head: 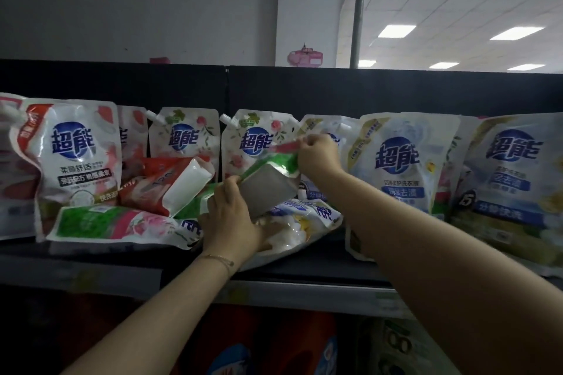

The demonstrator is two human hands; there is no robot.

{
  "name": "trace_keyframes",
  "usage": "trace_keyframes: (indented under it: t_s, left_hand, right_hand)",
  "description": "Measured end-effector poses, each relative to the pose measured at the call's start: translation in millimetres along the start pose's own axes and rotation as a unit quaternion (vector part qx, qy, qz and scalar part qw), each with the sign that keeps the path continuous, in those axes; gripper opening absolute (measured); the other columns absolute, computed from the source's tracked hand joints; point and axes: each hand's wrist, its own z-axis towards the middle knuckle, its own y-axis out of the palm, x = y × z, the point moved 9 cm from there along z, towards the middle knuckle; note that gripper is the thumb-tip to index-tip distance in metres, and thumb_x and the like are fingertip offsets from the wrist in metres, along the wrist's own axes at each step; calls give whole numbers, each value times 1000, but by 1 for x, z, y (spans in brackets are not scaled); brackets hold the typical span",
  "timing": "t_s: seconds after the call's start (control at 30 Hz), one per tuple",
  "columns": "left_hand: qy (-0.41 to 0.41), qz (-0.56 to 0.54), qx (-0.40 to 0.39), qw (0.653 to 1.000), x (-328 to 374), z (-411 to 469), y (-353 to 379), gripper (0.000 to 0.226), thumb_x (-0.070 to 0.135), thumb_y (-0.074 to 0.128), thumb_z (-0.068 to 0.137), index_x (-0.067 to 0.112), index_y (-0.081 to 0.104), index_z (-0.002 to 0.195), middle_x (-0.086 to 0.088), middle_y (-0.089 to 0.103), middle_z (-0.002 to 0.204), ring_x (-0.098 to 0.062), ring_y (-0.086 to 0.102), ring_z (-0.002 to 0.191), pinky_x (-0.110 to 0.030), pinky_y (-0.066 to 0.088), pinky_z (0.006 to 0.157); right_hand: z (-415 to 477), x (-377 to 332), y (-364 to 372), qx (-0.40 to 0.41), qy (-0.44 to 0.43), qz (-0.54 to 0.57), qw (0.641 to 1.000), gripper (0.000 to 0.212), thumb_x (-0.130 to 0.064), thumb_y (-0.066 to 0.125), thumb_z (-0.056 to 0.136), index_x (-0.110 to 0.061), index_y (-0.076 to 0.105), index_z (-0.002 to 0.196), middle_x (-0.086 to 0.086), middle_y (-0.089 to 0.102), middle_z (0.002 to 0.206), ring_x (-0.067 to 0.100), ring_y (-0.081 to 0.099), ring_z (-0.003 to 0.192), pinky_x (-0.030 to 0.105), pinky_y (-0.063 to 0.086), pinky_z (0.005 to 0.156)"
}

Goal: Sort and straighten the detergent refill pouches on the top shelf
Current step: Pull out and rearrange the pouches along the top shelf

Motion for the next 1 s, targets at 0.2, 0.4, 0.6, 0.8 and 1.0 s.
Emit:
trace_keyframes:
  t_s: [0.2,0.4,0.6,0.8,1.0]
  left_hand:
    - [-66,149,-145,976,2,-2,21,109,85,63,55,18,37,137,-2,47,139,-24,45,127,-41,35,107]
    - [73,390,-213,893,47,-9,67,108,92,42,61,21,36,142,-11,46,141,-35,42,128,-59,23,107]
    - [153,306,-123,932,65,11,65,36,46,45,95,19,59,115,-3,62,117,-25,59,107,-30,39,76]
    - [56,187,-83,977,38,50,38,31,46,46,94,22,66,98,-2,66,106,-25,62,96,-31,44,73]
    - [-44,65,-52,996,16,69,18,27,48,67,81,20,68,80,-5,66,88,-24,57,74,-27,39,62]
  right_hand:
    - [-14,-71,-28,74,-180,-167,966,25,-6,42,95,-15,54,75,0,55,77,15,52,70,22,40,54]
    - [-13,-72,-43,107,-229,-282,926,17,-11,44,99,-11,58,90,10,64,88,25,60,77,39,52,65]
    - [-6,-74,-78,184,-202,-293,916,19,-7,42,96,-8,61,93,11,64,87,28,60,79,41,51,67]
    - [-2,-93,-101,218,-235,-258,911,12,-7,49,95,-8,60,90,6,60,82,26,63,80,42,56,72]
    - [4,-102,-109,241,-247,-253,904,13,-11,50,96,-6,62,99,10,66,89,25,65,81,40,57,72]
